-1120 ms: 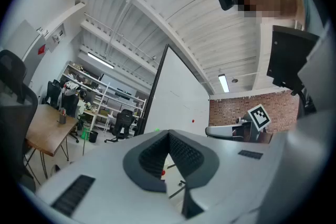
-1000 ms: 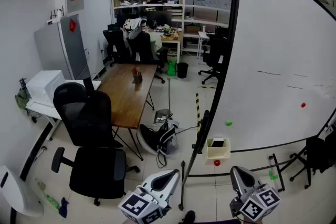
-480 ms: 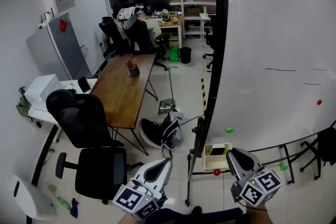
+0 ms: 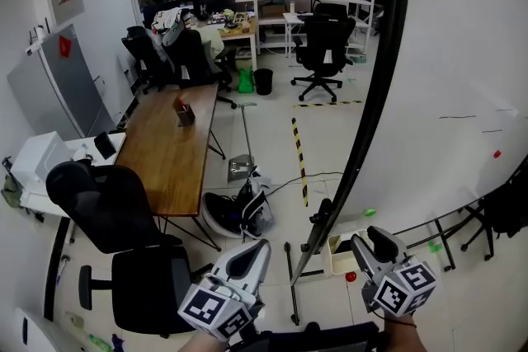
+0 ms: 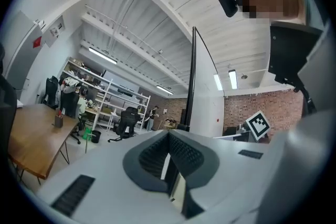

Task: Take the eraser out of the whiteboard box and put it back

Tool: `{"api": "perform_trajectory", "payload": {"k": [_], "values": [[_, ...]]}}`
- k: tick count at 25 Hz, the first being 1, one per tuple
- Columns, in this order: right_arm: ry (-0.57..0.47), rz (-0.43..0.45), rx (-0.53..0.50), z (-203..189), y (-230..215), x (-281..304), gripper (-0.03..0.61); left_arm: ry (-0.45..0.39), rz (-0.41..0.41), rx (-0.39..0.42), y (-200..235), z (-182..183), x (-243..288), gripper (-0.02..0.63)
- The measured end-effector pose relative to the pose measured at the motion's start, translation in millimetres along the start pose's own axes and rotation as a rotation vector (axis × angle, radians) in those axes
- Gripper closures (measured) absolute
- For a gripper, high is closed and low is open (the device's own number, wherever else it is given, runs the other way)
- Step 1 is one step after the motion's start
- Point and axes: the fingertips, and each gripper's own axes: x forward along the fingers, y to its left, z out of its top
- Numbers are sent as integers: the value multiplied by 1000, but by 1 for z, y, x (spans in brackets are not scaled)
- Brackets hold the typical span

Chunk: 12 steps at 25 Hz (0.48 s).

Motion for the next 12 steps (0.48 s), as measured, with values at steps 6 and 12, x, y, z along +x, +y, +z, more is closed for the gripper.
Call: {"api": "perform_trajectory", "payload": {"k": [6, 12], "values": [[105, -106, -7, -41, -16, 25, 327, 53, -36, -25, 26, -21, 14, 586], [206, -177, -41, -77, -35, 39, 313, 102, -44, -43, 35, -49, 27, 586]]}}
